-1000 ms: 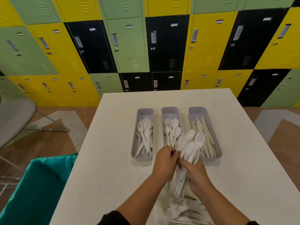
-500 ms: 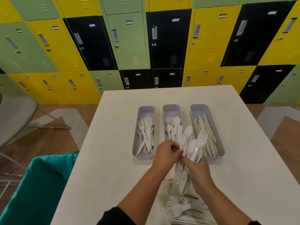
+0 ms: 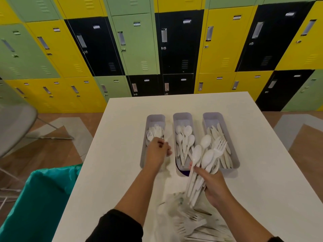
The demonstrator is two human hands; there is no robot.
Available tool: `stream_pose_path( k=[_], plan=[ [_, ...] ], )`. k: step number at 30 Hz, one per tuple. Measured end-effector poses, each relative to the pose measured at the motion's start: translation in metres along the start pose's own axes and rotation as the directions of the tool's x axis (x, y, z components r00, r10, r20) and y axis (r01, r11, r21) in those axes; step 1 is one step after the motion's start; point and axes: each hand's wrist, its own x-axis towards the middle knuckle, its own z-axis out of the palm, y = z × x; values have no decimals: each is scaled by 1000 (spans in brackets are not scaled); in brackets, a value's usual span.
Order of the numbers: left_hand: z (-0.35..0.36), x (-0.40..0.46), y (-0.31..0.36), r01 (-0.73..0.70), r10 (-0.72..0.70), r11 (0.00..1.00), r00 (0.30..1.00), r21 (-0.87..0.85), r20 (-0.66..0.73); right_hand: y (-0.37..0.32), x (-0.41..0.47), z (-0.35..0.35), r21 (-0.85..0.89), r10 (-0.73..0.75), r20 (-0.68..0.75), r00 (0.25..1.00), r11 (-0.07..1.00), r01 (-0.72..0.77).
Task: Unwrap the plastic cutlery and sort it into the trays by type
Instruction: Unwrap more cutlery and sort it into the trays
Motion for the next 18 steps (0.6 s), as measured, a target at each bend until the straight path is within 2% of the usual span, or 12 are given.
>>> stream_pose_path(
  k=[1,2,4,5,7,9,10,11,12,13,16,18],
  plan=[
    [-6,8,0,-15,16,999,999,35,-46,0,0,0,-3,-2,6,1000,1000,2],
    [-12,16,-3,-43,55,988,996,151,-77,-1,-1,0,-5,-1,9,1000,1000,1],
    [-16,26,-6,-109,156,899,985,423,-78,-1,0,-2,-6,1,3,1000,1000,-1],
    [-14,25,-4,-147,206,859,976,489,-67,-1,0,-3,-5,-1,2,1000,1000,1],
    [-4,14,3,-225,259,863,966,453,-15,-2,1,-4,3,-4,0,1000,1000,4],
    [11,-2,8,-208,127,901,966,381,226,-4,2,-3,7,-11,0,1000,1000,11],
    [19,-12,7,-159,8,923,919,352,394,-4,1,-2,5,-23,6,1000,1000,23],
    [28,-21,4,-110,-69,949,841,296,537,-5,1,-2,1,-39,12,999,999,39],
    [34,-29,-4,-67,-82,974,785,215,614,-6,0,-1,-4,-49,12,999,999,49],
    [41,-34,-11,-19,-69,991,784,135,617,-7,0,-1,-10,-54,7,998,998,54],
    [51,-40,-23,76,-82,997,901,31,427,-7,-3,-5,-30,-54,9,999,998,54],
    [56,-42,-24,168,-128,983,910,-68,393,-7,-4,-8,-31,-47,9,999,998,47]
  ],
)
